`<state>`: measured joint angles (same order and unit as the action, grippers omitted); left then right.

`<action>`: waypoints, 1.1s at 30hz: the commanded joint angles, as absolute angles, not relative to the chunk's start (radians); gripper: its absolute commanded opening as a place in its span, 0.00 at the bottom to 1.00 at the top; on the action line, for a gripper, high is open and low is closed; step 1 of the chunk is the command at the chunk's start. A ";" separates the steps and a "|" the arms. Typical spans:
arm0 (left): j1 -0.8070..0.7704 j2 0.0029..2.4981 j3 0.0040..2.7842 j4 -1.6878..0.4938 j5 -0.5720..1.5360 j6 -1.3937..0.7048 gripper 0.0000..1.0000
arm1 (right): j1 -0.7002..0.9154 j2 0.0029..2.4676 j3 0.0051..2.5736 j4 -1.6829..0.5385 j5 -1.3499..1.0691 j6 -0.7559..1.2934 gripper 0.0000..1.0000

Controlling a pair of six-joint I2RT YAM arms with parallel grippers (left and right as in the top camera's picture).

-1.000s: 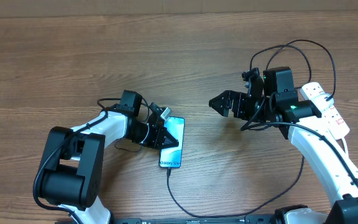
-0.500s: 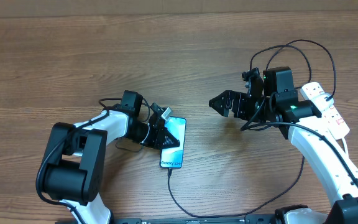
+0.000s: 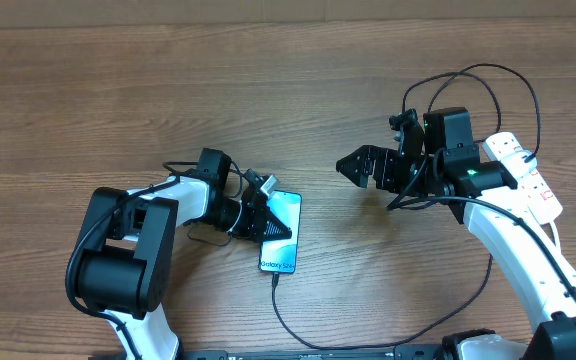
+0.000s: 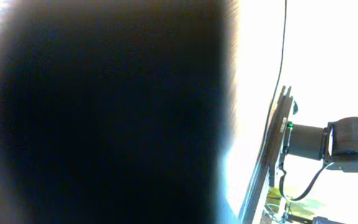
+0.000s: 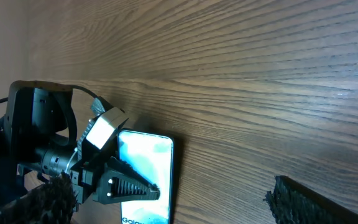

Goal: Plug charger to phone and switch on socket
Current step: 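Lower the phone flat onto the table with the left gripper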

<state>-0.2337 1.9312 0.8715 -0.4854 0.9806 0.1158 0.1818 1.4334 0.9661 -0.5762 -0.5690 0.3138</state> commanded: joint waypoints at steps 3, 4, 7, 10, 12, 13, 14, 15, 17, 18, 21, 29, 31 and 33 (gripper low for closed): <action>-0.236 1.958 0.874 -0.470 0.900 0.179 0.08 | 0.175 1.423 0.988 -0.571 -0.558 0.307 1.00; -0.236 1.958 0.874 -0.470 0.900 0.180 0.09 | 0.175 1.423 0.988 -0.571 -0.558 0.307 1.00; -0.236 1.958 0.874 -0.452 0.922 0.197 0.08 | 0.175 1.423 0.988 -0.571 -0.558 0.307 1.00; -0.236 1.958 0.874 -0.439 0.932 0.203 0.08 | 0.175 1.423 0.988 -0.571 -0.558 0.307 1.00; -0.232 1.958 0.874 -0.432 0.906 0.202 0.09 | 0.175 1.423 0.988 -0.571 -0.558 0.307 1.00; -0.228 1.958 0.874 -0.428 0.884 0.198 0.08 | 0.175 1.423 0.988 -0.571 -0.558 0.307 1.00; -0.223 1.958 0.874 -0.421 0.867 0.189 0.07 | 0.175 1.423 0.988 -0.571 -0.558 0.307 1.00; -0.216 1.958 0.874 -0.408 0.849 0.165 0.06 | 0.175 1.423 0.988 -0.571 -0.558 0.307 1.00; -0.204 1.958 0.874 -0.377 0.813 0.109 0.06 | 0.175 1.423 0.988 -0.571 -0.558 0.307 1.00; -0.195 1.958 0.874 -0.358 0.794 0.085 0.07 | 0.175 1.423 0.988 -0.571 -0.558 0.307 1.00; -0.167 1.958 0.874 -0.310 0.779 0.046 0.13 | 0.175 1.423 0.988 -0.571 -0.558 0.307 1.00; -0.134 1.958 0.874 -0.325 0.781 0.064 0.25 | 0.175 1.423 0.988 -0.571 -0.558 0.307 1.00; -0.134 1.958 0.874 -0.325 0.782 0.064 0.34 | 0.175 1.423 0.988 -0.571 -0.558 0.307 1.00; -0.134 1.958 0.874 -0.324 0.782 0.056 0.42 | 0.175 1.423 0.988 -0.571 -0.558 0.307 1.00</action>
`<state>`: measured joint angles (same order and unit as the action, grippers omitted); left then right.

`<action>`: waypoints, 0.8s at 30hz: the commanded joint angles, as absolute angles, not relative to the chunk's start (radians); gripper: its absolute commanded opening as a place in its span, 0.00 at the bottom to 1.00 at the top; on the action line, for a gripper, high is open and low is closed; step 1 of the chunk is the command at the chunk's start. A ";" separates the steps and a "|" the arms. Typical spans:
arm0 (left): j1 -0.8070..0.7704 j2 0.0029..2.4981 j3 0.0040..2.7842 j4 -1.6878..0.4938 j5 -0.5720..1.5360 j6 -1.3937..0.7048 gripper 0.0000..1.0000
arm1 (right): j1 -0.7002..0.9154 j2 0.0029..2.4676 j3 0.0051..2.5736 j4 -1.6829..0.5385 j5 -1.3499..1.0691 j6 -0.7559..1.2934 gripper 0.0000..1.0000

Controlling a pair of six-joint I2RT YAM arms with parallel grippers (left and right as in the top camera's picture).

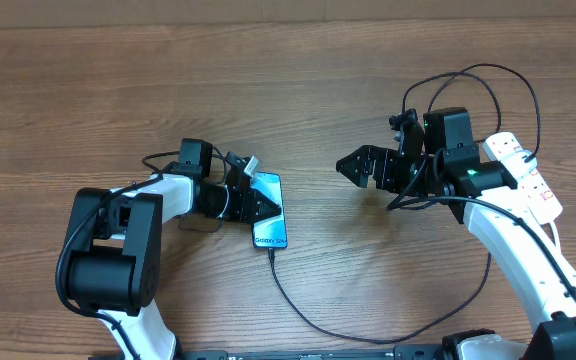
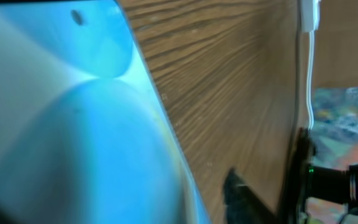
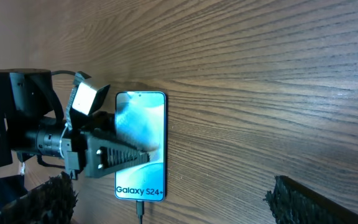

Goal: Plug charger to phone and switch on socket
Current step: 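Lower the phone flat onto the table with the left gripper, then open the left gripper and release the phone on the table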

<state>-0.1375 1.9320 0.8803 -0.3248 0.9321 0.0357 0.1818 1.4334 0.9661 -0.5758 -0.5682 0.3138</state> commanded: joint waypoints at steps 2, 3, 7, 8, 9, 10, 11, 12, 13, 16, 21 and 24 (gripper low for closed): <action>-0.130 1.958 0.875 -0.324 0.781 0.054 0.49 | 0.175 1.423 0.988 -0.571 -0.558 0.307 1.00; -0.128 1.958 0.875 -0.325 0.777 0.054 0.54 | 0.175 1.423 0.988 -0.571 -0.558 0.307 1.00; -0.123 1.958 0.875 -0.326 0.773 0.052 0.64 | 0.175 1.423 0.988 -0.571 -0.558 0.307 1.00; -0.119 1.958 0.875 -0.326 0.773 0.052 0.66 | 0.175 1.423 0.988 -0.571 -0.558 0.307 1.00; -0.114 1.958 0.875 -0.326 0.766 0.052 0.67 | 0.175 1.423 0.988 -0.571 -0.558 0.307 1.00; -0.108 1.958 0.875 -0.330 0.746 0.046 0.67 | 0.175 1.423 0.988 -0.571 -0.558 0.307 1.00; -0.102 1.958 0.876 -0.337 0.724 0.041 0.68 | 0.175 1.423 0.988 -0.571 -0.558 0.307 1.00; -0.097 1.958 0.877 -0.344 0.705 0.041 0.69 | 0.175 1.423 0.988 -0.571 -0.558 0.307 1.00; -0.094 1.958 0.878 -0.353 0.683 0.041 0.71 | 0.175 1.423 0.988 -0.571 -0.558 0.307 1.00; -0.092 1.958 0.883 -0.380 0.630 0.041 0.73 | 0.175 1.423 0.988 -0.571 -0.558 0.307 1.00; -0.092 1.958 0.899 -0.440 0.478 0.010 0.78 | 0.175 1.423 0.988 -0.571 -0.558 0.307 1.00; -0.092 1.958 0.911 -0.466 0.433 0.010 0.81 | 0.175 1.423 0.988 -0.571 -0.558 0.307 1.00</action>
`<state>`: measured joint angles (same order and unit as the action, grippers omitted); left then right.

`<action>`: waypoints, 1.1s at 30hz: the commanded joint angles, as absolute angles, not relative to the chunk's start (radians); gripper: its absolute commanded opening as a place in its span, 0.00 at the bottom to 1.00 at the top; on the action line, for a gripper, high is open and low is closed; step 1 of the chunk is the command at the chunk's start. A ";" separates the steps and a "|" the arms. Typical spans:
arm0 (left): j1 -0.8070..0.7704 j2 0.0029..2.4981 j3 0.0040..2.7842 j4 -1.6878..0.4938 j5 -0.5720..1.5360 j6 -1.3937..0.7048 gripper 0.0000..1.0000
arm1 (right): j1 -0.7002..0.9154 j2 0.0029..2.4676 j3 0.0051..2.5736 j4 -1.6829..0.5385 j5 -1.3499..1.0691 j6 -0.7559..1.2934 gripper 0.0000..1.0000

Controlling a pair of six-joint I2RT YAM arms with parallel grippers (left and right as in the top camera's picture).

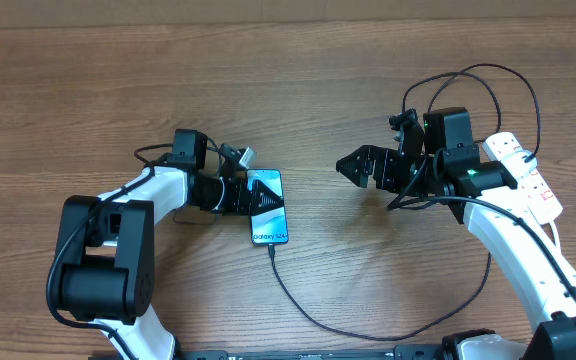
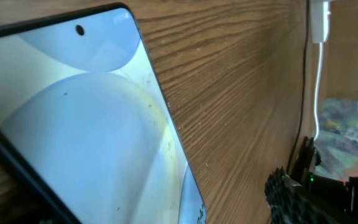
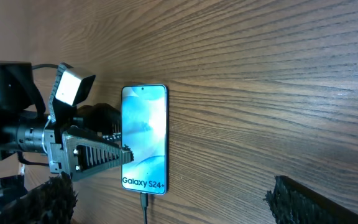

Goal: Plug charger to phone and switch on socket
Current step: 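Open the left gripper and release the phone on the table, then lift the left gripper away from the phone toward the lower left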

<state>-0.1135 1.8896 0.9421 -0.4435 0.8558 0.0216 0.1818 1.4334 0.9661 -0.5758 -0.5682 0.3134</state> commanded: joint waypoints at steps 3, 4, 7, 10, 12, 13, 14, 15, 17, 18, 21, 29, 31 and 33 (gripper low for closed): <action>-0.092 1.958 0.924 -0.486 0.396 0.008 0.88 | 0.175 1.423 0.988 -0.571 -0.558 0.307 1.00; -0.092 1.958 0.929 -0.491 0.378 -0.002 0.89 | 0.175 1.423 0.988 -0.571 -0.558 0.307 1.00; -0.092 1.958 0.943 -0.503 0.339 -0.017 0.91 | 0.175 1.423 0.988 -0.571 -0.558 0.307 1.00; -0.092 1.958 0.957 -0.513 0.331 -0.024 0.96 | 0.175 1.423 0.988 -0.571 -0.558 0.307 1.00; -0.092 1.958 0.971 -0.520 0.329 -0.024 1.00 | 0.175 1.423 0.988 -0.571 -0.558 0.307 1.00; -0.092 1.958 0.981 -0.525 0.327 -0.024 1.00 | 0.175 1.423 0.988 -0.571 -0.558 0.307 1.00; -0.092 1.958 0.989 -0.528 0.321 -0.027 1.00 | 0.175 1.423 0.988 -0.571 -0.558 0.307 1.00; -0.092 1.958 1.000 -0.537 0.305 -0.036 1.00 | 0.175 1.423 0.988 -0.571 -0.558 0.307 1.00; -0.092 1.958 1.021 -0.560 0.268 -0.050 1.00 | 0.175 1.423 0.988 -0.571 -0.558 0.307 1.00; -0.092 1.956 1.036 -0.581 0.247 -0.050 1.00 | 0.175 1.423 0.988 -0.571 -0.558 0.307 1.00; -0.092 1.950 1.075 -0.631 0.216 -0.050 1.00 | 0.175 1.423 0.988 -0.571 -0.558 0.307 1.00; -0.092 1.871 1.194 -0.731 0.207 -0.121 0.99 | 0.175 1.423 0.988 -0.571 -0.558 0.307 1.00; -0.092 1.819 1.213 -0.746 0.206 -0.121 0.99 | 0.175 1.423 0.988 -0.571 -0.558 0.307 1.00; -0.092 1.773 1.220 -0.758 0.206 -0.121 1.00 | 0.175 1.423 0.988 -0.571 -0.558 0.307 1.00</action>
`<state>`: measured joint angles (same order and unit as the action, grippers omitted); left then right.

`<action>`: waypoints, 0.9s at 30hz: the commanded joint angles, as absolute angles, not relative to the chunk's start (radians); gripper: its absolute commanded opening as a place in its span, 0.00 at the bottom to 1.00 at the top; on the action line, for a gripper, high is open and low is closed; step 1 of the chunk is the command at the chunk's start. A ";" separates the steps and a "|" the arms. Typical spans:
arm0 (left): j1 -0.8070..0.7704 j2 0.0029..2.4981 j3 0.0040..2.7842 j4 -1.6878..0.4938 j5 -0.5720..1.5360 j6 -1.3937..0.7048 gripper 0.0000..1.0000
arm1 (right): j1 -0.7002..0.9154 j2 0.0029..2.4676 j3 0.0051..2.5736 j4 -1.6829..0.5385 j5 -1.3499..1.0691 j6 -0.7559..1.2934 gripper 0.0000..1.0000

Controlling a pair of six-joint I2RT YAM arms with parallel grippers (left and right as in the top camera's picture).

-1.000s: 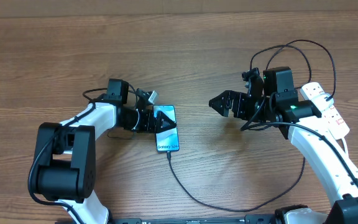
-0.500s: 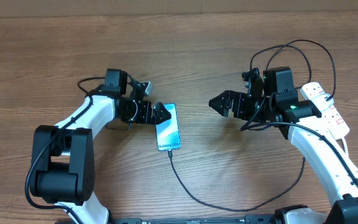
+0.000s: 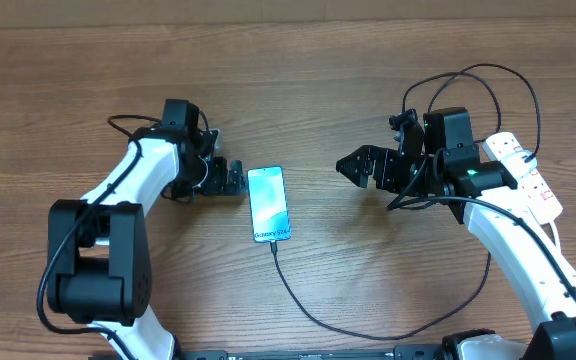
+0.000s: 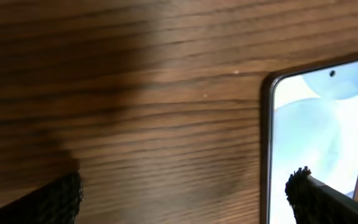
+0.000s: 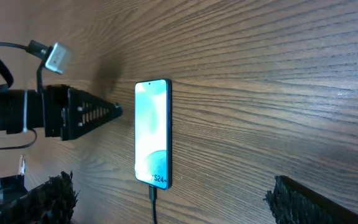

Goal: Plug charger to phone and switch on socket
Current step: 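Lift the left gripper away from the phone toward the lower left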

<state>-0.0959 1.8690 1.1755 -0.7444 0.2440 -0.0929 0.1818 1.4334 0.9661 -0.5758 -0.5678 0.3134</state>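
The phone [image 3: 268, 203] lies flat on the wooden table, its screen lit blue. The black charger cable [image 3: 298, 305] is plugged into its near end. My left gripper [image 3: 230, 178] is open just left of the phone, tips toward it, not touching. In the left wrist view the phone [image 4: 325, 118] sits at the right, beside one finger [image 4: 309, 199]. My right gripper [image 3: 353, 165] hangs open to the phone's right, holding nothing. It looks down on the phone [image 5: 153, 134] and plug [image 5: 152, 194]. The white socket strip [image 3: 526, 178] lies at the far right.
The cable loops from the phone along the table's near side toward the right arm's base. More black cables arc above the right arm [image 3: 488, 85]. The left arm's own cable [image 5: 42, 59] trails behind its wrist.
My left gripper lay across the phone's left side; now it has drawn back to the left and stands apart from it. The phone stays put, cable still in. The right arm has not moved.
At first the phone lay tilted, nearer the table's front, with my left gripper's fingers on it and the cable plugged in. It then sat further left and back, then straighter. Now the gripper is off it. My right gripper stayed open in one place throughout.
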 commanded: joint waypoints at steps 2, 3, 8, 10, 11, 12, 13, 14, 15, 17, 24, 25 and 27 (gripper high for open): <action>-0.092 1.715 1.221 -0.772 0.200 -0.121 0.99 | 0.175 1.423 0.988 -0.571 -0.558 0.307 1.00; -0.092 1.687 1.221 -0.780 0.195 -0.120 1.00 | 0.175 1.423 0.988 -0.571 -0.558 0.307 1.00; -0.092 1.487 1.221 -0.852 0.136 -0.121 1.00 | 0.175 1.423 0.988 -0.535 -0.317 0.307 1.00; -0.092 1.420 1.221 -0.875 0.121 -0.131 1.00 | 0.175 1.423 0.988 -0.525 -0.142 0.307 1.00; -0.092 1.389 1.221 -0.885 0.119 -0.133 1.00 | 0.175 1.423 0.988 -0.526 -0.078 0.307 1.00; -0.092 1.364 1.221 -0.891 0.119 -0.132 1.00 | 0.175 1.423 0.988 -0.526 -0.041 0.307 1.00; -0.092 1.337 1.221 -0.896 0.119 -0.132 1.00 | 0.175 1.423 0.988 -0.526 -0.014 0.307 1.00; -0.092 1.314 1.221 -0.901 0.119 -0.132 1.00 | 0.175 1.423 0.988 -0.526 -0.008 0.307 1.00; -0.092 1.294 1.221 -0.905 0.119 -0.132 0.99 | 0.175 1.423 0.988 -0.526 -0.008 0.307 1.00; -0.092 1.266 1.221 -0.914 0.119 -0.132 1.00 | 0.175 1.423 0.988 -0.526 -0.009 0.307 1.00; -0.092 1.233 1.221 -0.948 0.120 -0.182 1.00 | 0.175 1.423 0.988 -0.476 -0.089 0.315 1.00; -0.092 1.225 1.221 -0.953 0.120 -0.184 1.00 | 0.175 1.423 0.988 -0.472 -0.135 0.315 1.00; -0.092 1.200 1.221 -0.957 0.119 -0.184 0.99 | 0.175 1.423 0.988 -0.478 -0.222 0.315 1.00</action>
